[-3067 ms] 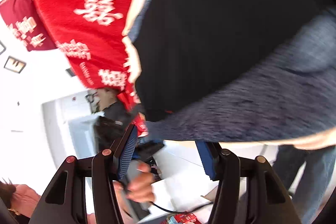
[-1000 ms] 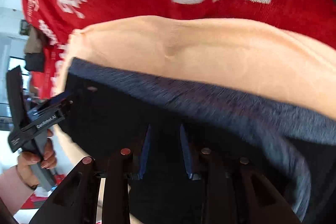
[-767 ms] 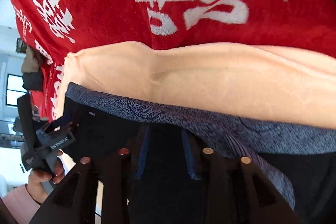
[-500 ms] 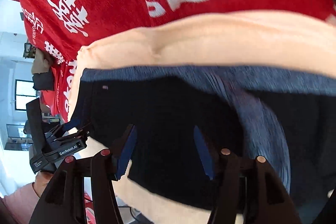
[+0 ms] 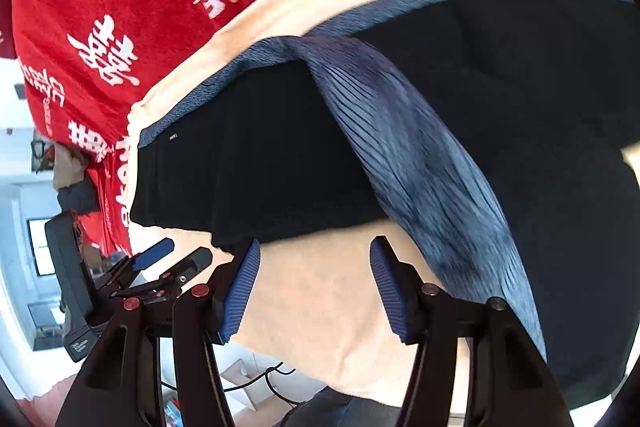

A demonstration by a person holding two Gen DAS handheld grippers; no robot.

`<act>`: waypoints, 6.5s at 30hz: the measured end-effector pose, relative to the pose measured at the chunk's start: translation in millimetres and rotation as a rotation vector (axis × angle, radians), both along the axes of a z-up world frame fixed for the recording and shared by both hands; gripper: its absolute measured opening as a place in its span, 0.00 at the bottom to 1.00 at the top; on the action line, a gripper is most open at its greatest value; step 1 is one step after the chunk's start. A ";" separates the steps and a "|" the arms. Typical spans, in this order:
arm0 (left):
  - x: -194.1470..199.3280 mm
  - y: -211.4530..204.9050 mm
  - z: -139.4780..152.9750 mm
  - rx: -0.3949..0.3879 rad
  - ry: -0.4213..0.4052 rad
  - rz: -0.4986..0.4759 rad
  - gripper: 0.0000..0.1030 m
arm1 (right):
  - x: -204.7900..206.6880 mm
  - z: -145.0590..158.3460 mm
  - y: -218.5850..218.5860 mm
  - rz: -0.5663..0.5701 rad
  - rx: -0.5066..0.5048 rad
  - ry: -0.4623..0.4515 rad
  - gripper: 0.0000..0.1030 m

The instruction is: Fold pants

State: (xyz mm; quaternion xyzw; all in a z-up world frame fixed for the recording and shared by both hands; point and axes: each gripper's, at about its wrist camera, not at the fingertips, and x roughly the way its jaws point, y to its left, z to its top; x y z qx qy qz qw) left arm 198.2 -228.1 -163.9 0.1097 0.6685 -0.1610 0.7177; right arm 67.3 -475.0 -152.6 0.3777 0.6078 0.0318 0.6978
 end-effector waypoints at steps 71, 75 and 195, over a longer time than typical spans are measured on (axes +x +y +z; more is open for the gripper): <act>-0.4 -263.9 43.8 -0.234 -0.123 -0.135 0.75 | -28.9 19.2 -283.4 -0.100 -0.184 -0.184 0.58; -7.9 -239.4 28.6 -0.155 -0.097 -0.117 0.75 | -12.2 4.6 -291.2 -0.012 -0.305 -0.140 0.58; 143.4 151.9 -53.4 0.002 -0.166 -0.058 1.00 | 37.3 -100.7 78.7 -0.193 0.486 0.013 0.10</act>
